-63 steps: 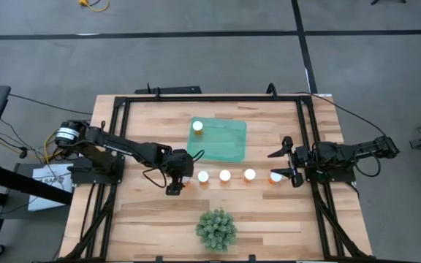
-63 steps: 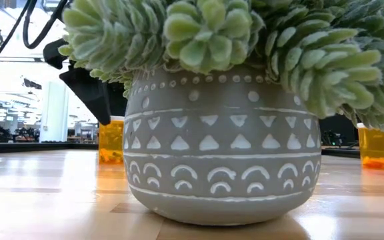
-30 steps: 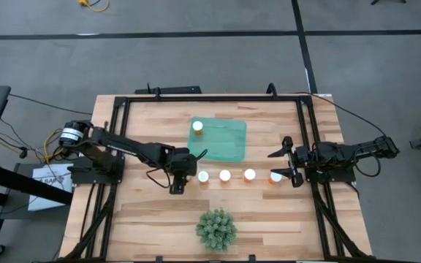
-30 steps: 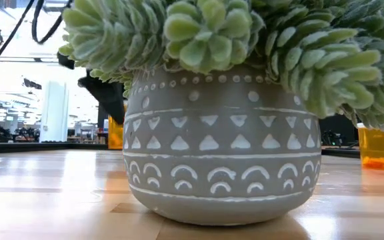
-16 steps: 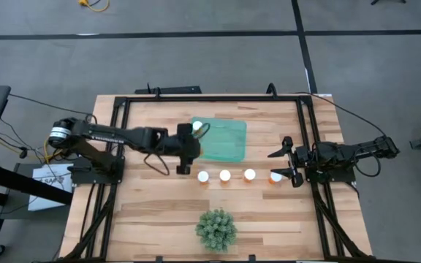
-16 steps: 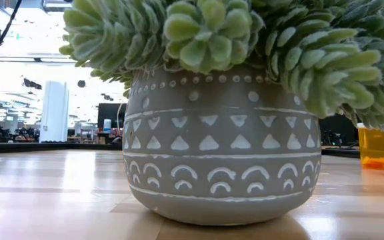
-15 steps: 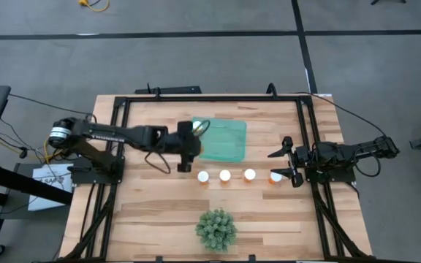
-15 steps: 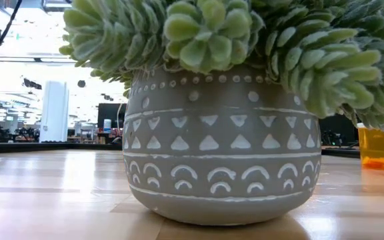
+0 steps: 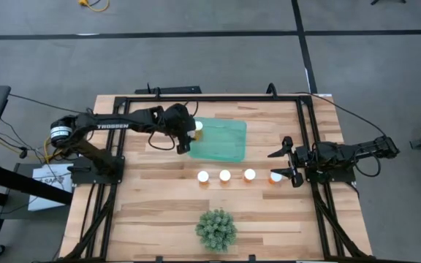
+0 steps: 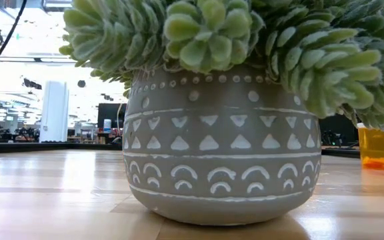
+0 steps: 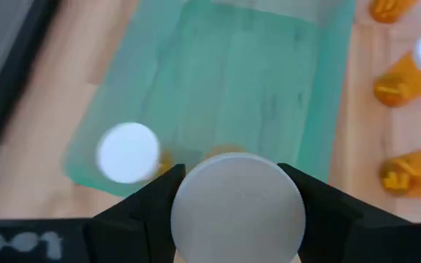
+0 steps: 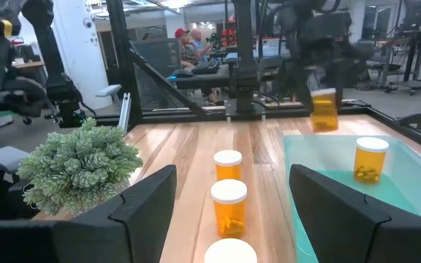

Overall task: Pick and place pill bottles into a basket
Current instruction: Put the orange pill bottle into the green bin

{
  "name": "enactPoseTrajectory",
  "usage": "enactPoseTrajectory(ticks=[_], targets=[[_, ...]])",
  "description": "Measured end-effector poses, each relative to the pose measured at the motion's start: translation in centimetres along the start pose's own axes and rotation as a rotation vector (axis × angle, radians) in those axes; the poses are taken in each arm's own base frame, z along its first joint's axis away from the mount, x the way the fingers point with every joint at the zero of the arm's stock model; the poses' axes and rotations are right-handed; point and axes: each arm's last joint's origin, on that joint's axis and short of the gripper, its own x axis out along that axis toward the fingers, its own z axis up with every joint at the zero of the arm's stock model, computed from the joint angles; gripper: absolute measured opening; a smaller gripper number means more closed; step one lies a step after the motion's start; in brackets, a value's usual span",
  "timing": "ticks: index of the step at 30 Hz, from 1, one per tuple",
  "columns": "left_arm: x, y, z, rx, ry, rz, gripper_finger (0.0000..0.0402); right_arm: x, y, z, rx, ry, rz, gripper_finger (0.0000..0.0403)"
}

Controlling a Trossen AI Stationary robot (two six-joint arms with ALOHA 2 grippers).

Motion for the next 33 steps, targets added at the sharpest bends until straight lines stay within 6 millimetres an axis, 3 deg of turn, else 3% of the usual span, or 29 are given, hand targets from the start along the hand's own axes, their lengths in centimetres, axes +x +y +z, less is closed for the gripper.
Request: enactPoseTrajectory(ticks=[9,29,33], targets=[[1.5,-1.2,-2.1,0.01,0.001,-0.048,0.0192,0.0,0.0,0.0,0.0,0.0,0.0,0.026],[0.9,-1.0,-0.8,0.066,-0.037,0.008,0.0191,0.0,0.0,0.0,0.0,0.001,0.0,0.026],[1.9,-0.9,-0.2,0.068,0.046,0.001,0.0191,0.0,0.0,0.0,0.0,0.001,0.0,0.026]])
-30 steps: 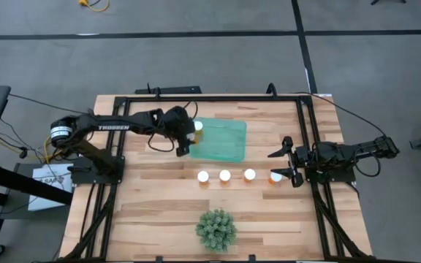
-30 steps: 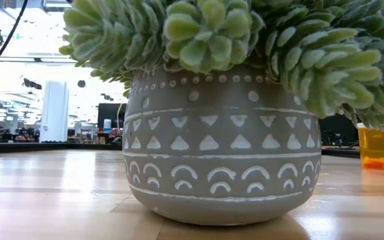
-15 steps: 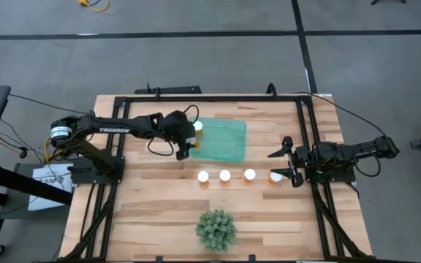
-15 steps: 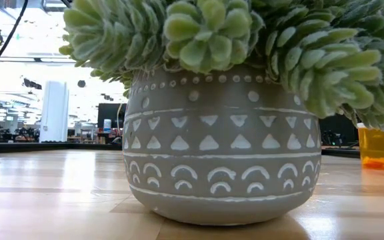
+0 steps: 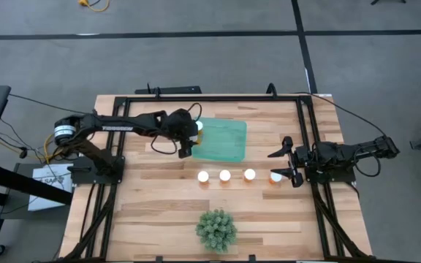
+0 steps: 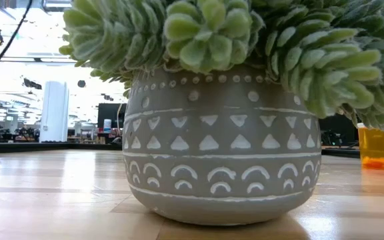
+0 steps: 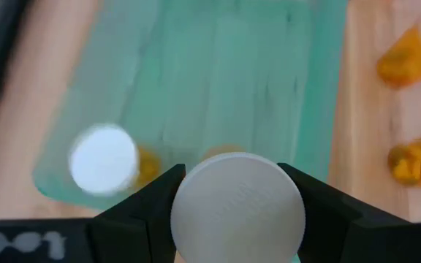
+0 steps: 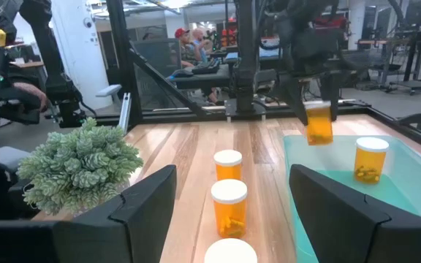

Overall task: Pick and place pill bottles into a basket
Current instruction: Put the orange pill bottle into the green bin

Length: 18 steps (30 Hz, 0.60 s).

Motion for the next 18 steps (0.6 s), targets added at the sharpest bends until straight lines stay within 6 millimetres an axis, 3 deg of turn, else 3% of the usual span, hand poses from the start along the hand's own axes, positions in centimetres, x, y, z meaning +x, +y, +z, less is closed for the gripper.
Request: enactPoseTrajectory(ticks=[6,18], targets=[[3.2,0.0,1.3,0.057,0.181,-0.035,0.0191,0.0,0.0,0.0,0.0,0.001,0.0,0.026],[3.5,0.0,2.2,0.033,0.207,-0.108,0.0191,0.0,0.0,0.0,0.0,0.0,0.0,0.026]])
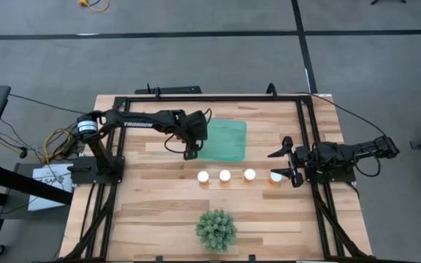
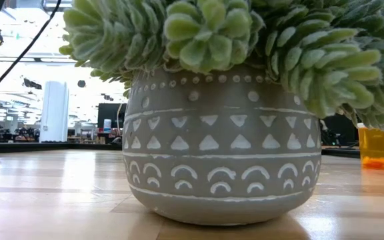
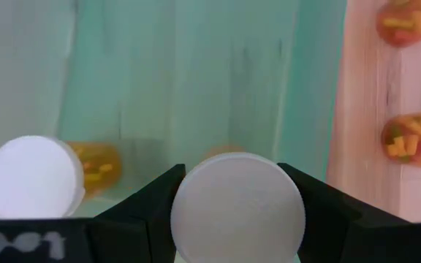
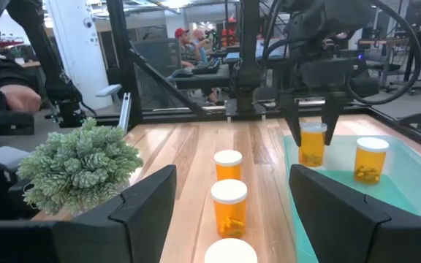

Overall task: Pick and place pill bottles into a basket
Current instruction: Put the orange pill bottle into the green bin

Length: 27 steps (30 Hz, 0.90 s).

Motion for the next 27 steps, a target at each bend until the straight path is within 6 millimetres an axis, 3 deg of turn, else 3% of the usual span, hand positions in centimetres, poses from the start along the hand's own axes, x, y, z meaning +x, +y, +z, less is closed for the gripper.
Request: enactPoseTrajectory(ticks=[9,23,27], targets=[[0.0,0.0,-0.2,-0.009,0.016,-0.004,0.0194,0.0,0.0,0.0,0.0,0.0,0.0,0.026],[0.0,-0.2,-0.2,-0.005,0.021,-0.026,0.0268,0.0,0.0,0.0,0.0,0.0,0.0,0.026],[-1.5,-0.4,0.8,0.025,-0.025,0.004,0.0269,0.0,0.0,0.0,0.0,0.0,0.0,0.026]])
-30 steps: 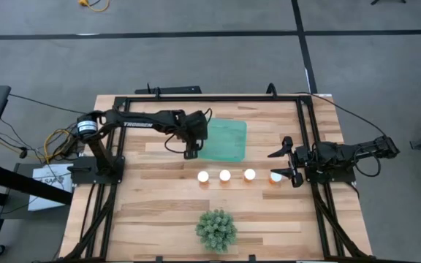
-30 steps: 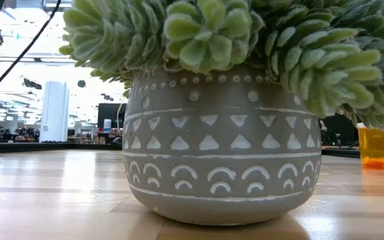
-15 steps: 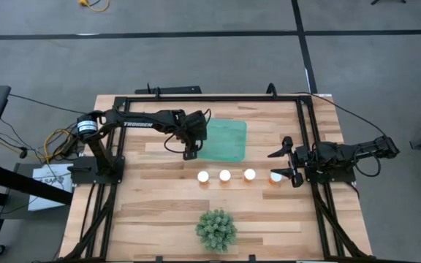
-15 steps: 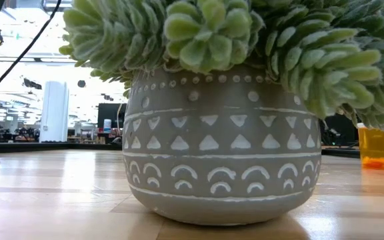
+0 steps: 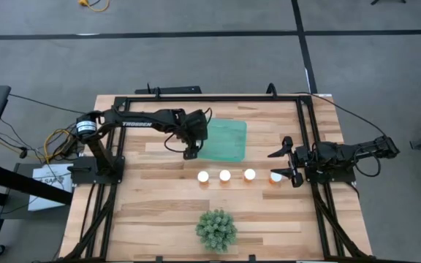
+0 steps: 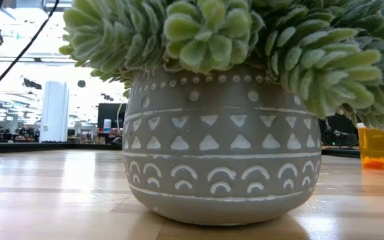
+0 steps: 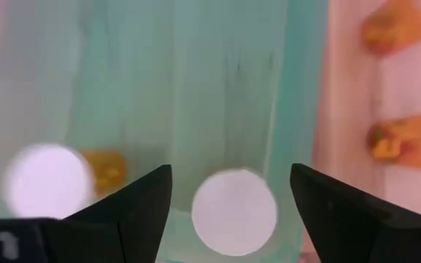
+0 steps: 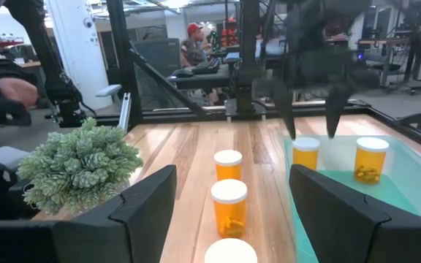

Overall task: Pick and place pill bottles into a basket
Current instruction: Put the orange pill bottle into the green bin

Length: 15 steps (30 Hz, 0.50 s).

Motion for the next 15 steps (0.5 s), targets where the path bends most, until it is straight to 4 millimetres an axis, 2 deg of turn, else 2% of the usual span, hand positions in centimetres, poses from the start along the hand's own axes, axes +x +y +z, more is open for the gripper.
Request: enactPoseTrajectory(ticks=[4,9,12,15], targets=[[-3.3,-0.9,1.5,0.041,-0.107,0.038,0.0269,0.0,0.0,0.0,0.0,0.0,0.0,0.026],[-7.7,-3.6,1.7,0.067,-0.235,0.019,0.027,0.0,0.0,0.0,0.0,0.0,0.0,0.026],[-9.2,-5.7,0.9,0.076,-0.265,-0.014,0.027,0.0,0.0,0.0,0.0,0.0,0.0,0.026],[-9.6,-7.8,-0.1,0.094,-0.258,-0.056,0.027,0.0,0.0,0.0,0.0,0.0,0.0,0.026]])
